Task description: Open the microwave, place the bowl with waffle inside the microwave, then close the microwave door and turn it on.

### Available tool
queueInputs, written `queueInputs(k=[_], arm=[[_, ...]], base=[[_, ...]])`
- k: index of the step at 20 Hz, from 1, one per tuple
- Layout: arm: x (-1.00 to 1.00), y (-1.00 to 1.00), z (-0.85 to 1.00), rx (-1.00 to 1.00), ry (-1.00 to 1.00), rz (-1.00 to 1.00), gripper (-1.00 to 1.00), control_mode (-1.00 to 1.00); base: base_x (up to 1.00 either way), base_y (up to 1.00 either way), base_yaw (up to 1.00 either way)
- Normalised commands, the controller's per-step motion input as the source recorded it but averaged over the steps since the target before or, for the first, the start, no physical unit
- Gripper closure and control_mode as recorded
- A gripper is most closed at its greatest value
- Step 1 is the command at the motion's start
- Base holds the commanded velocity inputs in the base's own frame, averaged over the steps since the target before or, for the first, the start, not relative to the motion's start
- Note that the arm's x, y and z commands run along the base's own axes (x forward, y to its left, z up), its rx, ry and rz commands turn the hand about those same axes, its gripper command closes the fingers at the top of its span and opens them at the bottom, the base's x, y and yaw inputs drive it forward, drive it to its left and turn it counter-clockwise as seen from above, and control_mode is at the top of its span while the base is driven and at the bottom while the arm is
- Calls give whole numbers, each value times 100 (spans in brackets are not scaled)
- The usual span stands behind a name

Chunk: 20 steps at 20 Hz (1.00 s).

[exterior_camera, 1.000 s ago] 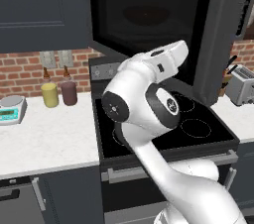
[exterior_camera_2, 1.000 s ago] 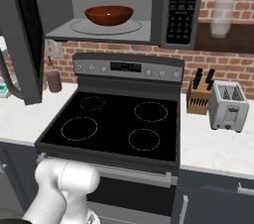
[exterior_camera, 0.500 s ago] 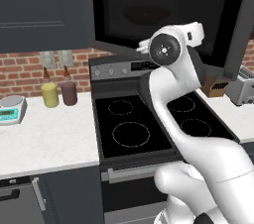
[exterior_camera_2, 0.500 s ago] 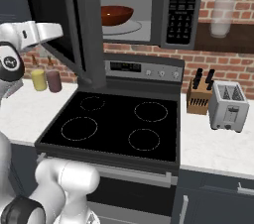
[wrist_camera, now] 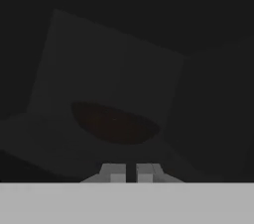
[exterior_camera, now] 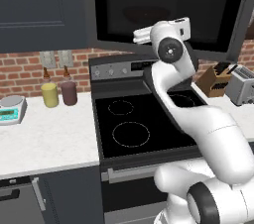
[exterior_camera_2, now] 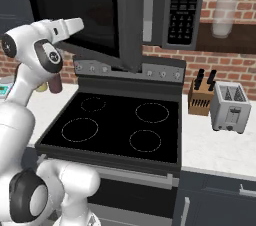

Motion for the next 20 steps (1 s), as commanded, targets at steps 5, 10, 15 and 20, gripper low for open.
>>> queueInputs(k=[5, 10, 15, 20], arm=[[100, -34, 48, 13, 1, 26, 100, -100], [93, -37, 80, 18, 13, 27, 100, -100], [97, -30, 53, 18, 22, 23, 100, -100], [93, -7, 2, 17, 17, 5, 100, -100]], base=[[0, 0, 0], [0, 0, 0], [0, 0, 0], [0, 0, 0]])
